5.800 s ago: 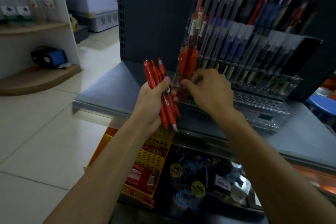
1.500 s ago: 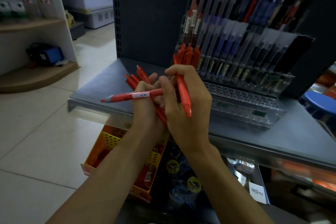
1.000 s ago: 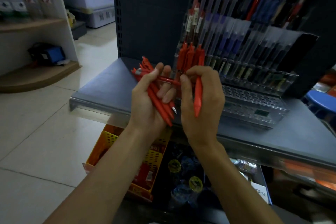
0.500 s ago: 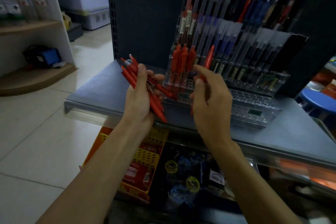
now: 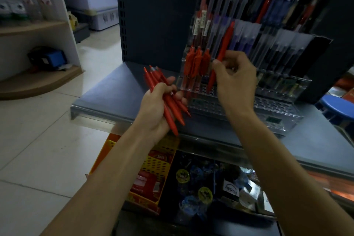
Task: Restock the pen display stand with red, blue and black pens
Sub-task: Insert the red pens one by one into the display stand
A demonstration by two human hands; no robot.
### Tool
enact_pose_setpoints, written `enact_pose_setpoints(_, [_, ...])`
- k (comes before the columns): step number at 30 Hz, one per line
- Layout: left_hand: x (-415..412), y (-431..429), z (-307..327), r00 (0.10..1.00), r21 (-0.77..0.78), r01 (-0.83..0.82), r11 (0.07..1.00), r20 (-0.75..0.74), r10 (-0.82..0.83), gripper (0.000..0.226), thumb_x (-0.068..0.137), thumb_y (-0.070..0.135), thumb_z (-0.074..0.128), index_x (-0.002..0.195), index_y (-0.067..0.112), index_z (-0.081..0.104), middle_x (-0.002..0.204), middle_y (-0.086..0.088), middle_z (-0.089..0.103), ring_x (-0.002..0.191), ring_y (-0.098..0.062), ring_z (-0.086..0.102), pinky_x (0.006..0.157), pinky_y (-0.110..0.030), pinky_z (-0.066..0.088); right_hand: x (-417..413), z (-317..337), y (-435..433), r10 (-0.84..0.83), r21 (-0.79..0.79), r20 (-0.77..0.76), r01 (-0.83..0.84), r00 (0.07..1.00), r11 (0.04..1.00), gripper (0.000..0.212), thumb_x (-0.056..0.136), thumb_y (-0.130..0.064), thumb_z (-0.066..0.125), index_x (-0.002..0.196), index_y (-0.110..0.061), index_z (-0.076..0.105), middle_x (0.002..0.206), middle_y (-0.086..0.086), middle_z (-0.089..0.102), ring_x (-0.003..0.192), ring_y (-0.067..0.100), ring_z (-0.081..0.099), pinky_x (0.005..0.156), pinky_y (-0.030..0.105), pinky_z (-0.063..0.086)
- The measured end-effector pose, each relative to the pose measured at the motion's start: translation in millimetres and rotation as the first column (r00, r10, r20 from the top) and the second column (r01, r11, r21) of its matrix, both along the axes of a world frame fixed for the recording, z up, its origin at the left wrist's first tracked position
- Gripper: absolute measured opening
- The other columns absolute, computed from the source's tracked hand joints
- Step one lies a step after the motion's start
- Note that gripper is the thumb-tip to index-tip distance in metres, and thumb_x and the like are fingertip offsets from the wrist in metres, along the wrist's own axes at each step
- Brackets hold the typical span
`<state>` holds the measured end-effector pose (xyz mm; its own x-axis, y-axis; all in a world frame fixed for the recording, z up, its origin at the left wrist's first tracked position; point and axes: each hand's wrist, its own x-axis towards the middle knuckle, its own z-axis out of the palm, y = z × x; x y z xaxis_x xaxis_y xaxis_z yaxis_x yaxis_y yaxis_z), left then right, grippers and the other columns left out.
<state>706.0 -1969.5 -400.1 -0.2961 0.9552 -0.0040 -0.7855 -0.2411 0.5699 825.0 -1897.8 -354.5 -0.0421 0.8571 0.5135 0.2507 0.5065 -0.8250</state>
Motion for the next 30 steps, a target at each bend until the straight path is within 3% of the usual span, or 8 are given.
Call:
enact_pose_setpoints(3, [1,-1,-1,0.998,-0.006,0.037,0.999,-0.059,-0.038,0.019,0.096,0.001,0.042,0.112,0.004,0.052,0.076,-0.004,0.055,0.061,-0.01,0.056,0.056,-0.024,0.053,-4,-2,3,-0.046,0.008,0.009,0.046,0.999,0.999,0.012,0.094,-0.022,0.063,0.105,-0.018,0.063,0.081,-0.013,0.061,0.071,-0.003,0.057,0.063,0.005,0.045])
enact_pose_setpoints(7, [-1,0,-3,0.996,-0.014,0.025,1.0,-0.084,-0.027,0.018,0.097,0.0,0.042,0.103,0.003,0.059,0.081,-0.005,0.064,0.067,-0.012,0.063,0.059,-0.024,0.055,-7,-1,9,-0.07,0.013,0.081,0.069,0.994,0.998,0.009,0.092,-0.024,0.066,0.1,-0.018,0.064,0.081,-0.01,0.064,0.077,0.001,0.063,0.069,0.012,0.052])
enact_pose_setpoints(14, [-3,4,-5,0.995,-0.051,-0.051,0.997,-0.09,0.046,0.017,0.097,0.0,0.044,0.102,0.003,0.061,0.083,-0.007,0.068,0.072,-0.016,0.067,0.067,-0.028,0.059,-1,17,11,-0.108,0.058,0.275,0.095,0.956,0.994,0.012,0.088,-0.028,0.07,0.098,-0.021,0.068,0.073,-0.018,0.06,0.067,-0.007,0.058,0.058,0.002,0.044])
enact_pose_setpoints(16, [-3,3,-5,0.994,-0.054,-0.053,0.997,-0.096,0.048,0.017,0.097,0.0,0.045,0.101,0.002,0.061,0.082,-0.006,0.069,0.071,-0.016,0.068,0.068,-0.028,0.059,1,13,12,-0.095,0.028,0.341,0.091,0.935,0.995,0.012,0.088,-0.027,0.071,0.096,-0.018,0.071,0.073,-0.015,0.063,0.067,-0.004,0.06,0.061,0.008,0.047])
enact_pose_setpoints(19, [-3,4,-6,0.99,-0.065,-0.067,0.996,-0.126,0.058,0.017,0.097,0.0,0.045,0.104,0.003,0.061,0.083,-0.006,0.07,0.072,-0.015,0.069,0.067,-0.028,0.059,0,-7,8,-0.087,0.009,0.458,0.093,0.885,0.996,0.01,0.087,-0.031,0.07,0.089,-0.021,0.071,0.077,-0.011,0.069,0.074,0.007,0.066,0.073,0.03,0.057])
enact_pose_setpoints(23, [-2,4,-7,0.992,-0.072,-0.068,0.995,-0.114,0.06,0.019,0.097,0.0,0.046,0.11,0.003,0.059,0.086,-0.007,0.073,0.075,-0.016,0.071,0.068,-0.03,0.059,-4,-20,3,-0.146,0.079,0.472,0.123,0.87,0.989,0.016,0.088,-0.039,0.066,0.086,-0.023,0.07,0.078,-0.008,0.069,0.08,0.015,0.067,0.081,0.044,0.055])
enact_pose_setpoints(27, [-2,2,-6,0.988,-0.072,-0.059,0.996,-0.144,0.048,0.02,0.097,0.001,0.048,0.113,0.003,0.059,0.089,-0.007,0.074,0.076,-0.014,0.071,0.068,-0.029,0.059,-5,-22,1,-0.142,0.156,0.489,0.073,0.861,0.985,0.013,0.088,-0.035,0.066,0.081,-0.024,0.064,0.068,-0.013,0.058,0.074,0.016,0.063,0.08,0.046,0.052])
enact_pose_setpoints(30, [-1,1,-6,0.986,-0.077,-0.069,0.995,-0.157,0.056,0.022,0.096,0.001,0.048,0.115,0.003,0.059,0.092,-0.008,0.074,0.076,-0.014,0.071,0.069,-0.029,0.059,-7,-21,2,-0.197,0.205,0.528,0.101,0.826,0.974,0.017,0.089,-0.038,0.064,0.087,-0.021,0.068,0.082,-0.006,0.06,0.083,0.02,0.062,0.085,0.046,0.048])
